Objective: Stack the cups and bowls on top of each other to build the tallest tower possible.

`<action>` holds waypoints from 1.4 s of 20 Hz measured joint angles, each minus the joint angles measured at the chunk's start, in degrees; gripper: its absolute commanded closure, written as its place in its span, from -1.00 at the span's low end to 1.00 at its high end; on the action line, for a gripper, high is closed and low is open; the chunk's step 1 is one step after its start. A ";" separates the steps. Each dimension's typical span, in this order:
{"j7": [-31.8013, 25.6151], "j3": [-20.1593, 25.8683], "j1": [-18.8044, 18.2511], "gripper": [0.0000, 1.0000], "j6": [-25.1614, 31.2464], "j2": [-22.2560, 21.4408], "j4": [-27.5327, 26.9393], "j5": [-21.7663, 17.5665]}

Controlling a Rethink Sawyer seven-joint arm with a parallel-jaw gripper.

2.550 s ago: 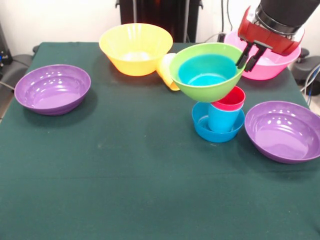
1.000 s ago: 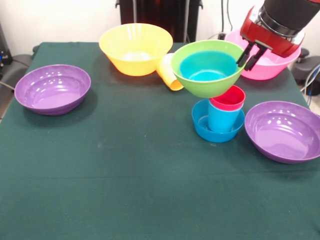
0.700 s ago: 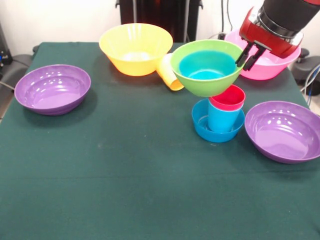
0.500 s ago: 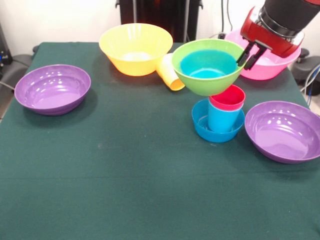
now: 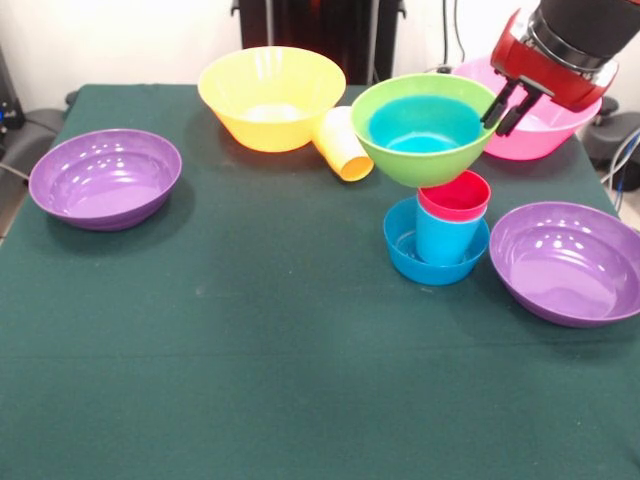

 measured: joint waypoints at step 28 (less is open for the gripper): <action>1.54 -4.48 1.94 1.00 0.01 2.66 -2.39 3.90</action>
